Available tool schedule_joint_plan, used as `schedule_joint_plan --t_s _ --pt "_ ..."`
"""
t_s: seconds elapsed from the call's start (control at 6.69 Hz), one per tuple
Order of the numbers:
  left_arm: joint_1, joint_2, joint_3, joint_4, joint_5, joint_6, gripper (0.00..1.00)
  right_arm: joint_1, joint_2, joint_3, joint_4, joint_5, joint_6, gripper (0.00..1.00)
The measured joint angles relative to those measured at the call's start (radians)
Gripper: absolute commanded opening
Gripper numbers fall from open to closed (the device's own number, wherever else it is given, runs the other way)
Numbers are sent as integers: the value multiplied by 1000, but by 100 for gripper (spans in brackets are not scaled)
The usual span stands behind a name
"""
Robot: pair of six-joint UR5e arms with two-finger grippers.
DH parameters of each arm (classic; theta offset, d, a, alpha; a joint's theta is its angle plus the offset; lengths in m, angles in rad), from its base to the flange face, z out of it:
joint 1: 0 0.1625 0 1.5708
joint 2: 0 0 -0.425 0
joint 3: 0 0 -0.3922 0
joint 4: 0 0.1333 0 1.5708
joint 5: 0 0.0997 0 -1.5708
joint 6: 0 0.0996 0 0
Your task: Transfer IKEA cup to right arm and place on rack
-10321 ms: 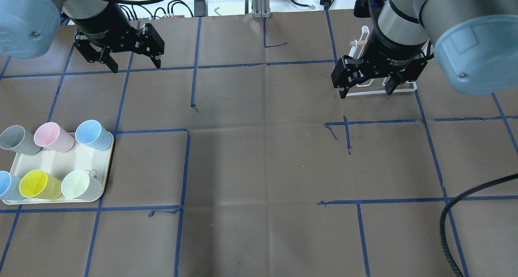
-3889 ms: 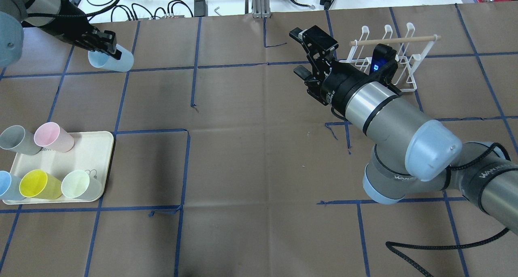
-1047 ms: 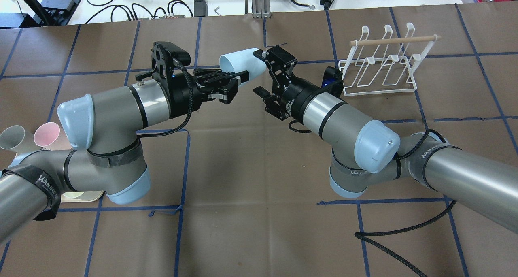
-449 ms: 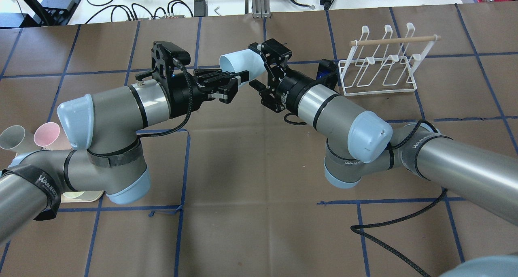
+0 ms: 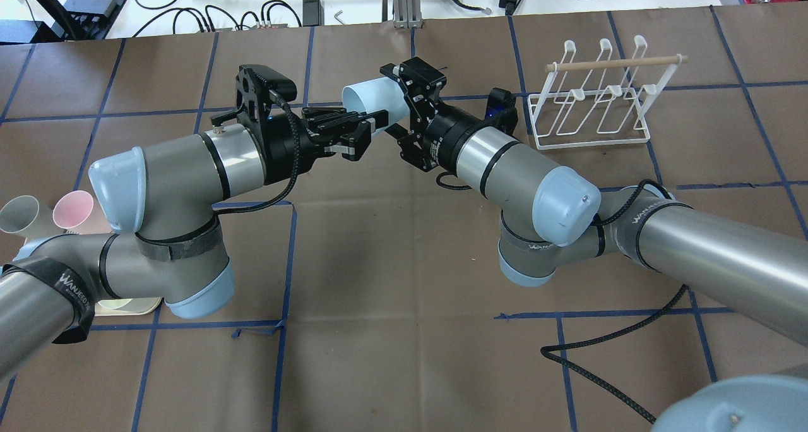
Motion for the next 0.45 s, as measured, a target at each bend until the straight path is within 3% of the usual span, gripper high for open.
schedule_joint_plan --t_s 0.45 --pt "0 0 1 0 1 -8 3 0 1 1 -1 6 -1 56"
